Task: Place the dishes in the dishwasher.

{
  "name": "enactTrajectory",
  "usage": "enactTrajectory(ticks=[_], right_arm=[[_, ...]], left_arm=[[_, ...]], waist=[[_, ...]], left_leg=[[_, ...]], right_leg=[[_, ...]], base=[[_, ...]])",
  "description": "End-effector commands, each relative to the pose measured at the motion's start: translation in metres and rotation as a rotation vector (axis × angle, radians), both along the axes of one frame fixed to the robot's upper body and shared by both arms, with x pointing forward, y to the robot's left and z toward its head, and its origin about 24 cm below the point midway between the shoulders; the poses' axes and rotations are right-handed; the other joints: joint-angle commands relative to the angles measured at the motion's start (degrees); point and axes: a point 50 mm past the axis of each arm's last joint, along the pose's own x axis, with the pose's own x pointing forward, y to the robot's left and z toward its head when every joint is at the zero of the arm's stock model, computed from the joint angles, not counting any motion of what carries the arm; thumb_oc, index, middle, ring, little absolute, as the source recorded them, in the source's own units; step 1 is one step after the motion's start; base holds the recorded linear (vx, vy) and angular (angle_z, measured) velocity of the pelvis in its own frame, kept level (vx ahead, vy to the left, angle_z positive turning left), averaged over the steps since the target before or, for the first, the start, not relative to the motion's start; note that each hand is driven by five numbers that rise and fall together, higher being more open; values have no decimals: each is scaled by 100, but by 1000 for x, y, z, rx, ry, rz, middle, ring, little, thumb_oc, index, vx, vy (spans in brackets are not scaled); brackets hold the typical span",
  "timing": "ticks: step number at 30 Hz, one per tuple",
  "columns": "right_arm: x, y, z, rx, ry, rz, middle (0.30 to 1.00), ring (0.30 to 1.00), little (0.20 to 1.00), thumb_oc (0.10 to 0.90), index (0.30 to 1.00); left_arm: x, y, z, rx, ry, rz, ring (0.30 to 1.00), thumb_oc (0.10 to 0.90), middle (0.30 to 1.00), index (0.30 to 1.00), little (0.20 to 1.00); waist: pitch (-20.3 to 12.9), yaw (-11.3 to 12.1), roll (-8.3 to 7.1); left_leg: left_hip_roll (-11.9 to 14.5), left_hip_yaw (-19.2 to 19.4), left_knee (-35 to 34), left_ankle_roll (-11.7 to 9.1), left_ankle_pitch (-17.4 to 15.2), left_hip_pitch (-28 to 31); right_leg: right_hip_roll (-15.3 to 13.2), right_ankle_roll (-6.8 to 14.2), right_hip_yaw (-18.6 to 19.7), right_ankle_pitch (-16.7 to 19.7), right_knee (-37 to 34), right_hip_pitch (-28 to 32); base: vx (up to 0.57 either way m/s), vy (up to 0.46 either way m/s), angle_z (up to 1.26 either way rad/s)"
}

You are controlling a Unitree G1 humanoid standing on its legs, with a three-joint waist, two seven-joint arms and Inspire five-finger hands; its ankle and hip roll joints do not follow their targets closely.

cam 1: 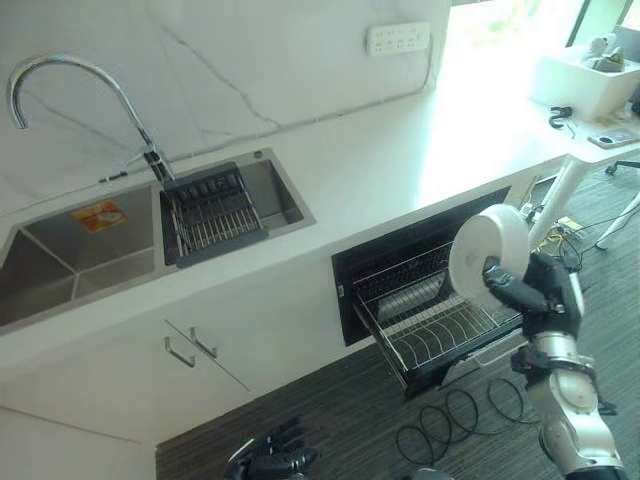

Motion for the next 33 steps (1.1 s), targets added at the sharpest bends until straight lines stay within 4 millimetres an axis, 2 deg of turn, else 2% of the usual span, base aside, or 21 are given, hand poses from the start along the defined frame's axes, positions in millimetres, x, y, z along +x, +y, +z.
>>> enactTrajectory(ticks=[1,6,7,9,11,12,13,16,22,25,28,33], right_arm=[[22,5,86,-180,-405,54,300,300,300,400,300],[23,3,82,-202,-377,29,300,300,300,400,300],[33,0,69,-319,-301,-13,300,300,300,400,300],[42,-6,61,-505,-230,-94,300,300,300,400,300],[44,-8,57,-549,-200,-121,300,300,300,400,300],[47,-9,53,-598,-167,-136,300,300,300,400,300],[52,-11,46,-721,-124,-151,300,300,300,400,300],[60,-18,39,-831,-43,-159,300,300,300,400,300],[79,-25,30,-920,70,-174,300,300,300,400,300],[87,-25,30,-971,102,-182,300,300,300,400,300],[98,-30,37,-1032,137,-202,300,300,300,400,300],[113,-56,62,-1109,208,-291,300,300,300,400,300]], left_arm=[[16,0,7,112,-107,-123,900,800,900,900,900],[9,2,1,127,-69,-101,900,800,900,900,900],[-11,6,-12,155,25,-87,900,800,900,900,900],[-25,10,-18,177,93,-73,900,800,900,900,900],[-30,11,-20,185,121,-55,900,800,900,900,900],[-36,13,-22,191,154,-35,900,800,900,900,900],[-43,17,-24,197,192,-8,900,800,900,900,900],[-49,24,-25,209,239,32,900,800,900,900,900],[-47,38,-25,253,297,103,900,800,900,900,900],[-45,39,-25,259,314,98,900,800,900,900,900],[-39,39,-25,263,312,73,900,800,900,900,900],[-10,43,-20,245,239,83,900,800,900,900,900]], waist=[[53,76,-131],[27,77,-120],[27,248,-130],[26,361,-165],[12,389,-173],[29,437,-183],[51,517,-191],[68,648,-200],[197,861,-153],[290,950,-118],[406,1043,-66],[861,1197,140]], left_leg=[[31,-138,896,19,-1062,-109],[44,-164,896,6,-1076,-138],[-45,-270,896,9,-1190,-95],[-120,-320,896,48,-1235,-109],[-147,-345,896,71,-1216,-158],[-169,-367,896,82,-1235,-148],[-189,-408,896,82,-1259,-141],[-234,-514,896,97,-1219,-238],[-306,-711,896,93,-1159,-398],[-341,-797,896,87,-1125,-476],[-381,-895,896,74,-1061,-639],[-493,-1058,896,78,-963,-1029]], right_leg=[[206,123,-216,34,-829,415],[145,145,-286,25,-829,426],[-2,215,-458,11,-829,522],[-90,251,-566,21,-829,534],[-110,251,-589,46,-829,499],[-118,252,-602,39,-829,519],[-135,270,-621,21,-829,545],[-159,265,-677,44,-829,494],[-198,262,-779,60,-829,436],[-211,258,-814,71,-829,412],[-232,258,-854,109,-829,307],[-283,265,-844,202,-829,-45]], base=[[68,146,-16],[35,69,9],[99,179,13],[91,151,33],[33,44,50],[62,33,21],[60,37,7],[43,14,11],[9,-7,11],[-8,-22,9],[-60,-40,17],[-190,-25,6]])
